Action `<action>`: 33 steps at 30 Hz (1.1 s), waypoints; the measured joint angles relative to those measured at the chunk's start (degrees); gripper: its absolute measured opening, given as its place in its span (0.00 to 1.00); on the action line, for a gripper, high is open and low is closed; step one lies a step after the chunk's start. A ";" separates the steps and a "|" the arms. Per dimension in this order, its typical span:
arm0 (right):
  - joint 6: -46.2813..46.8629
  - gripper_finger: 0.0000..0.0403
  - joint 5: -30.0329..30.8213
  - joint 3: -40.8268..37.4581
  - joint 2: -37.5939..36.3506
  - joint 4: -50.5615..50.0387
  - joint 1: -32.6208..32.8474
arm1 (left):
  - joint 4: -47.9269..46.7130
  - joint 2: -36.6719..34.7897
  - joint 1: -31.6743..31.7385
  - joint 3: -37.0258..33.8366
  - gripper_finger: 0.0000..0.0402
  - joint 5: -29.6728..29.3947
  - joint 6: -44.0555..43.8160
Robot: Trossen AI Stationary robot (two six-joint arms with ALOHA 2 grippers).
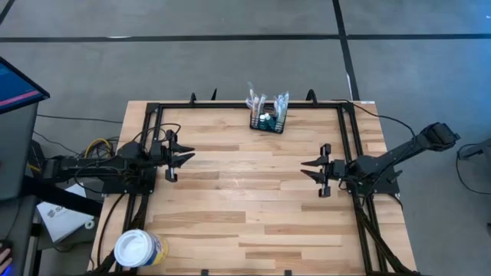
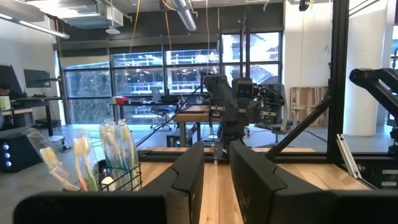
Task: Pick & Place toothbrushing station
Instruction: Return to Home Position
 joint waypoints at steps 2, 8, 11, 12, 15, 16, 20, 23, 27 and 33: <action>0.22 0.24 -0.07 -0.01 -0.04 0.13 0.00 | 0.00 0.00 0.00 0.00 0.18 0.00 0.01; -0.56 0.24 -0.11 -0.05 -0.04 0.12 -0.02 | 0.01 0.00 0.00 0.00 0.18 0.00 0.00; -0.87 0.24 -0.13 -0.05 -0.04 0.99 -0.02 | 0.02 0.00 0.00 0.00 0.18 0.02 -0.01; -0.87 0.24 -0.13 -0.05 -0.05 1.94 -0.01 | 0.02 0.00 0.00 0.00 0.18 0.01 0.00; -0.85 0.24 -0.13 -0.05 -0.02 1.79 -0.02 | 0.10 0.00 -0.01 0.00 0.18 0.02 0.01; -0.84 0.24 -0.15 -0.05 -0.02 1.53 -0.02 | 0.13 0.00 0.00 0.00 0.18 0.02 0.01; -0.82 0.24 -0.35 0.52 -0.04 1.47 -0.02 | 0.48 0.00 0.00 0.00 0.18 0.02 0.01; -0.77 0.24 -0.54 1.33 -0.08 1.87 -0.01 | 0.50 0.01 -0.01 0.00 0.18 0.02 0.00; -0.69 0.24 -0.59 1.39 -0.07 1.53 -0.02 | 0.50 0.00 0.00 0.00 0.18 0.02 0.00; -0.69 0.24 -0.59 1.43 -0.04 0.24 -0.02 | 0.48 0.00 0.00 0.00 0.18 0.02 -0.01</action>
